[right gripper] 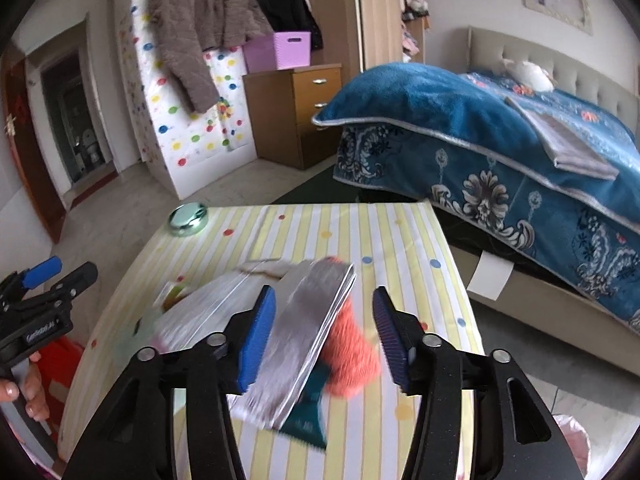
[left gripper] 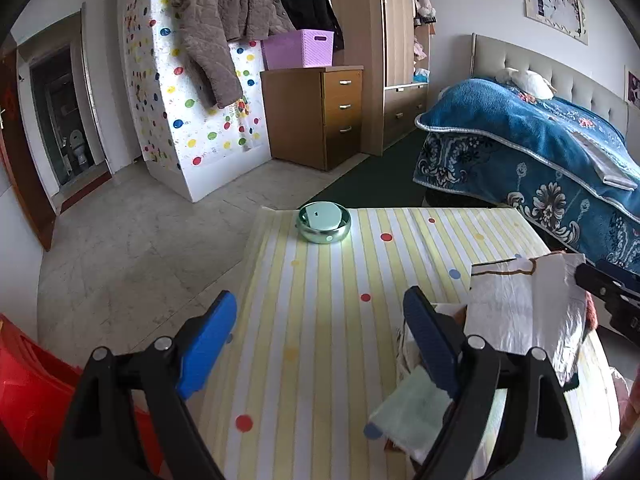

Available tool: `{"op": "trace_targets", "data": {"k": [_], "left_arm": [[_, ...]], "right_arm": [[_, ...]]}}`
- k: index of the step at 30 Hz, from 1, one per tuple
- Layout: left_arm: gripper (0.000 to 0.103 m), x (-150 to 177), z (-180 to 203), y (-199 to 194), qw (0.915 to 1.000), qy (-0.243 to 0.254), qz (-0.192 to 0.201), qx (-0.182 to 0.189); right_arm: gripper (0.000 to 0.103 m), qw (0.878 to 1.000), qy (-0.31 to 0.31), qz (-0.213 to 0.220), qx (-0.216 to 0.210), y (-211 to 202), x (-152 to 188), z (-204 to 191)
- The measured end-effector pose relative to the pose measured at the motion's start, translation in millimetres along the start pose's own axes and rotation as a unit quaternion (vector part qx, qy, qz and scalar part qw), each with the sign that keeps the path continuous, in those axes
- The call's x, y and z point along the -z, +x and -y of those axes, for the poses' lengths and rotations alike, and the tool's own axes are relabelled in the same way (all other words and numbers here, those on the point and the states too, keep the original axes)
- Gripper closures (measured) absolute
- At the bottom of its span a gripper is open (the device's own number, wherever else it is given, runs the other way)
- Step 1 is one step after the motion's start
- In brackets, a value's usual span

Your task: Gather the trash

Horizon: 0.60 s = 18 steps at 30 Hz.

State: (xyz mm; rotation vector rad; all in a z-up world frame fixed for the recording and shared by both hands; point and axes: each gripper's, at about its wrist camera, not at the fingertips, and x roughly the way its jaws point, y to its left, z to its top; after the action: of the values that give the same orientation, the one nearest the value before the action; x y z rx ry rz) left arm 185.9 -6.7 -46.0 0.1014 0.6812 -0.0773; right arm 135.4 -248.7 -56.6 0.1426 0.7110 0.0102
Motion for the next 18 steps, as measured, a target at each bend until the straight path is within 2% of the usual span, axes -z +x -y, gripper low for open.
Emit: {"op": "trace_targets", "data": {"k": [3, 5, 9, 10, 18], "left_arm": [[0.020, 3.2, 2.5, 6.4, 1.0000, 0.000, -0.008, 0.003], [0.020, 6.6, 3.7, 8.8, 0.9999, 0.000, -0.015, 0.003], [0.020, 10.2, 2.0, 5.4, 0.9998, -0.002, -0.019, 0.002], [0.020, 10.3, 1.1, 2.9, 0.9998, -0.004, -0.019, 0.001], [0.020, 14.2, -7.1, -35.7, 0.9999, -0.012, -0.001, -0.004]], "right_arm": [[0.050, 1.000, 0.008, -0.007, -0.016, 8.4, -5.9, 4.0], [0.061, 1.000, 0.012, -0.004, -0.021, 10.3, -7.4, 6.6], [0.094, 1.000, 0.007, 0.010, -0.028, 3.5, -5.9, 4.5], [0.098, 0.999, 0.004, 0.014, -0.034, -0.5, -5.7, 2.9], [0.101, 0.997, -0.024, 0.036, -0.063, -49.0, -1.5, -15.6]]}}
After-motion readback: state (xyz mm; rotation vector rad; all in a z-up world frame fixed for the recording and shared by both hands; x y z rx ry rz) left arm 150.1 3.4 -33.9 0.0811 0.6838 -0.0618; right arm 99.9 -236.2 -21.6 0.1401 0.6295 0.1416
